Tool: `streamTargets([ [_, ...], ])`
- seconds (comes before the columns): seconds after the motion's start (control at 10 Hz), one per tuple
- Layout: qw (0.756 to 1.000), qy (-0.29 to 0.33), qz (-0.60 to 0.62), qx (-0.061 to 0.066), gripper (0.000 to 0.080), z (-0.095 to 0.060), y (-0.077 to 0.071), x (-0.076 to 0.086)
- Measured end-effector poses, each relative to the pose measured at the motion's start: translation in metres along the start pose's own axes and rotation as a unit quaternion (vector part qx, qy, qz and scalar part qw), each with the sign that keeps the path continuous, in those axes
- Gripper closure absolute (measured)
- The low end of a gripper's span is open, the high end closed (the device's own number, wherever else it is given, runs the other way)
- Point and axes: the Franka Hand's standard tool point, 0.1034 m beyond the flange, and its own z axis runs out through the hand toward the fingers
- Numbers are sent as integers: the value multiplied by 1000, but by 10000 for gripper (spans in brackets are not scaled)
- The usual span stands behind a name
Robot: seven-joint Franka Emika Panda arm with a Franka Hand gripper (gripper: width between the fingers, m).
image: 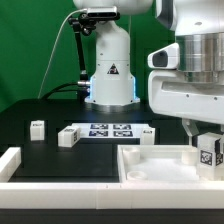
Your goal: Assemble one leg
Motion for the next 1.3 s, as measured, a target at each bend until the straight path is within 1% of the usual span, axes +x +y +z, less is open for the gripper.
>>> streamTargets([
  [0.3,989,-9,147,3,507,0,2,2],
  [0.4,975,-11,221,3,507,0,2,1],
  [0.5,972,-11,237,3,507,0,2,1],
  [0.6,953,-12,302,2,507,0,1,-1],
  [0.7,943,-12,333,2,507,0,1,-1],
  [0.8,938,-14,346,2,505,0,1,-2],
  [0.9,940,-14,340,2,505,1,1,-2],
  [1.0,945,-14,326,2,333,1,1,-2],
  [1.1,957,-16,290,-1,193,1,1,-4],
  [1.2,958,-18,285,-3,163,1,2,-4],
  [1.3,968,-17,249,-4,163,1,2,-5],
])
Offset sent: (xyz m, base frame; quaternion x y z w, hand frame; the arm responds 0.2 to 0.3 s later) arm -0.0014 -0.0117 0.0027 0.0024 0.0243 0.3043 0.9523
